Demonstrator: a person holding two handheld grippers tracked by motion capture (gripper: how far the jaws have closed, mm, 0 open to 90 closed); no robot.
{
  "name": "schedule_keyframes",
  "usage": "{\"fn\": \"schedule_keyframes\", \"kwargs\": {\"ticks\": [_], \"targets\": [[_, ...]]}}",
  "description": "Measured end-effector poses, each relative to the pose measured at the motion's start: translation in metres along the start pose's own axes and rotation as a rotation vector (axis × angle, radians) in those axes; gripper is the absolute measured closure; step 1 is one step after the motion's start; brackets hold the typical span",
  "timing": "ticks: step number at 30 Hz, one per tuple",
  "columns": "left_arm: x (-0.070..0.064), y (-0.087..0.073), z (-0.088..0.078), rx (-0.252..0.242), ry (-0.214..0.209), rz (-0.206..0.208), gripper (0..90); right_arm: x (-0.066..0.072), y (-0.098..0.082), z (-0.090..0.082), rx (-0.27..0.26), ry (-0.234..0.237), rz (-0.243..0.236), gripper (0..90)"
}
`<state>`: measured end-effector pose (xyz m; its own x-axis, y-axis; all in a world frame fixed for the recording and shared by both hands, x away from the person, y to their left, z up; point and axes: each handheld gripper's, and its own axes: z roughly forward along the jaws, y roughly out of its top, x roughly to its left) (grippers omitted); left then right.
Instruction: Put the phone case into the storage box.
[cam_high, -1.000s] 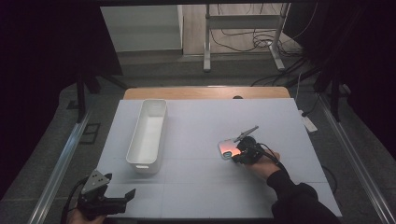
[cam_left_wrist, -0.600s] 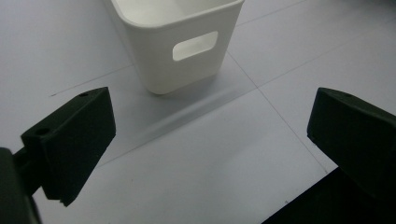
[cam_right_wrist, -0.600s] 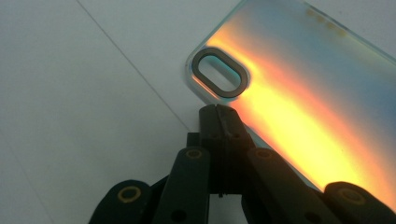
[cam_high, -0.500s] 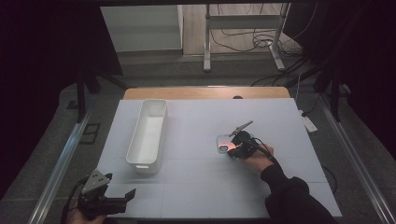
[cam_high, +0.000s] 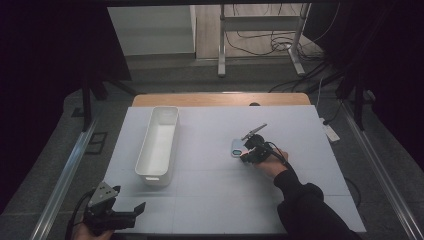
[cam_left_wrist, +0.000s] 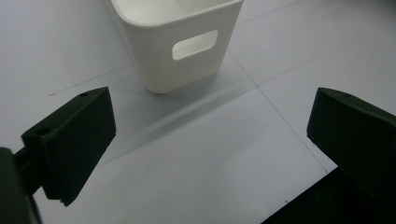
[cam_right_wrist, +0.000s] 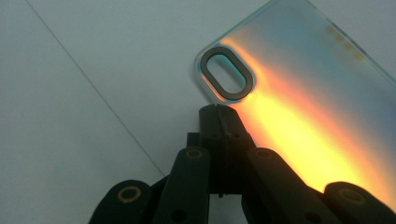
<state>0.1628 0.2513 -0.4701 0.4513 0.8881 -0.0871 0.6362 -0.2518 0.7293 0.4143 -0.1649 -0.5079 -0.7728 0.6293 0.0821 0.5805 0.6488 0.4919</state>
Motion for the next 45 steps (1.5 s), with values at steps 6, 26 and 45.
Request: {"fn": "schedule_keyframes", "kwargs": {"ticks": [6,26,45], "targets": [[0.000,0.000,0.000,0.002,-0.001,-0.001,1.9,-0.006,0.006,0.003,-0.008,-0.005,0.012,89.2],[0.000,0.000,0.001,0.009,-0.001,0.001,2.0,-0.021,0.022,0.011,-0.027,-0.045,0.044,89.2],[0.000,0.001,0.001,0.013,-0.002,0.003,2.2,-0.041,0.026,0.013,-0.063,-0.089,0.109,89.2]]}}
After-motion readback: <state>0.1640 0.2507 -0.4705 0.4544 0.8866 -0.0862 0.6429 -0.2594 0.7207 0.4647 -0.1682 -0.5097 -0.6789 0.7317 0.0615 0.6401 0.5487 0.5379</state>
